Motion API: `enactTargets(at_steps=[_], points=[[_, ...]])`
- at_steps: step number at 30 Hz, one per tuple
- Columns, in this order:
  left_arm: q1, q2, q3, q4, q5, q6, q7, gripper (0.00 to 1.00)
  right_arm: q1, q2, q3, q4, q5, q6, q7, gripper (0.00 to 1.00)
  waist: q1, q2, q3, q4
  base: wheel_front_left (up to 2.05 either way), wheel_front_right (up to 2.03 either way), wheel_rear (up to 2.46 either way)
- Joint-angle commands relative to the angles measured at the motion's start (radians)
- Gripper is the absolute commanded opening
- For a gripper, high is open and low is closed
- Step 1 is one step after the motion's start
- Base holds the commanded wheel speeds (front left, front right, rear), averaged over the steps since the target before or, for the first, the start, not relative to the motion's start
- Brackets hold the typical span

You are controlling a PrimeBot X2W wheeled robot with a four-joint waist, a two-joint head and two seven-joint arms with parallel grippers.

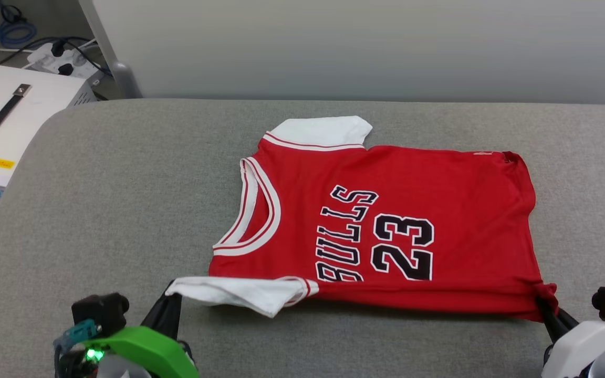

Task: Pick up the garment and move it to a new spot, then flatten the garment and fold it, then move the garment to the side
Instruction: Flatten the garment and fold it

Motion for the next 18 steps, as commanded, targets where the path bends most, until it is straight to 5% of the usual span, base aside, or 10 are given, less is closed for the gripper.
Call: enactTargets(at_steps=[1,10,18], points=[[-0.052,-0.005,-0.005,0.019,0.008,-0.012,-0.001,0.0,-0.023,0.005,-0.008,-0.017,-0.019,-0.002,0.014,0.0,0.0001,0.0,0.031,0.01,0.0,0.0,0.0],[-0.356,-0.069,-0.048,0.231,0.033,-0.094,-0.049,0.0,-0.164,-0.003,-0.027,-0.03,-0.046,-0.002,0.083,0.0,0.0001,0.0,0.145,0.015,0.0,0.0,0.0],[-0.59,-0.13,-0.091,0.545,0.038,-0.189,-0.087,0.0,-0.295,-0.008,0.026,0.126,-0.038,-0.002,0.055,0.0,0.0001,0.0,0.237,0.003,0.0,0.0,0.0]])
